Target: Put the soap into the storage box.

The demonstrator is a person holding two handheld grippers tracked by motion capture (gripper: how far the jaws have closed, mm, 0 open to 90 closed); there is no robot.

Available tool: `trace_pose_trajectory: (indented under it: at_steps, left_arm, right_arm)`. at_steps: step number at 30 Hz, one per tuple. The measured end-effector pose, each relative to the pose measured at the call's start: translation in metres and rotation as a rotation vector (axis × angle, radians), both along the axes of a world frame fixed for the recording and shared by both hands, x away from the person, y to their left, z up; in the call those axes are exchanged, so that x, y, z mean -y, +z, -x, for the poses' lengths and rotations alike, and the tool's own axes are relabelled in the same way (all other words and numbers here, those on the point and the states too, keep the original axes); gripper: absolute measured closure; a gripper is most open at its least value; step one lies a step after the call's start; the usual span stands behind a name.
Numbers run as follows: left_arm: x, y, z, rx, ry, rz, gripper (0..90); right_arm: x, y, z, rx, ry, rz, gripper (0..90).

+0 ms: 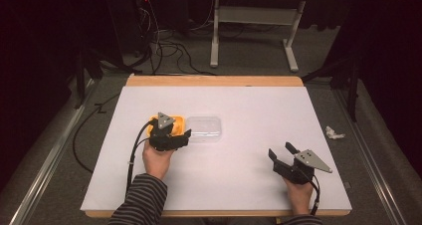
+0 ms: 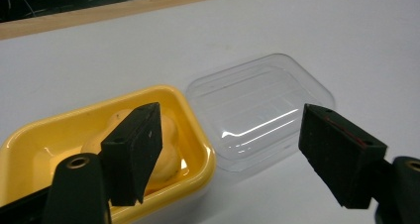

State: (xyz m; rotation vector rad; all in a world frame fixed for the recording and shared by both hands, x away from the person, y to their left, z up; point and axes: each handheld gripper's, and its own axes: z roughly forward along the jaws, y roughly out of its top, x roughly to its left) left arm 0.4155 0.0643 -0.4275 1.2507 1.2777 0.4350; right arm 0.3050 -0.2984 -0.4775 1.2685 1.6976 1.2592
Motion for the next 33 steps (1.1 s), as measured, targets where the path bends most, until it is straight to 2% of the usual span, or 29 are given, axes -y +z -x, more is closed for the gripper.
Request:
trace_pose_trajectory:
  at_steps: [19,24,26,28,33]
  left_arm:
    - [0.008,0.002,0.01,0.005,-0.037,-0.004,25.6]
    - [0.01,0.002,0.013,0.024,-0.039,0.001,25.6]
    - [0.01,0.003,0.014,0.024,-0.04,0.011,25.6]
    - [0.01,0.002,0.015,0.024,-0.043,-0.003,25.6]
    - [0.011,0.002,0.016,0.027,-0.049,0.006,25.7]
  right_arm:
    - [0.0,0.0,0.0,0.001,-0.001,0.0,29.4]
    - [0.0,0.0,0.0,0.004,0.0,0.003,29.4]
    - [0.0,0.0,0.0,0.004,0.0,0.003,29.4]
    - [0.0,0.0,0.0,0.004,0.001,0.004,29.3]
    - [0.0,0.0,0.0,0.001,-0.001,0.001,29.3]
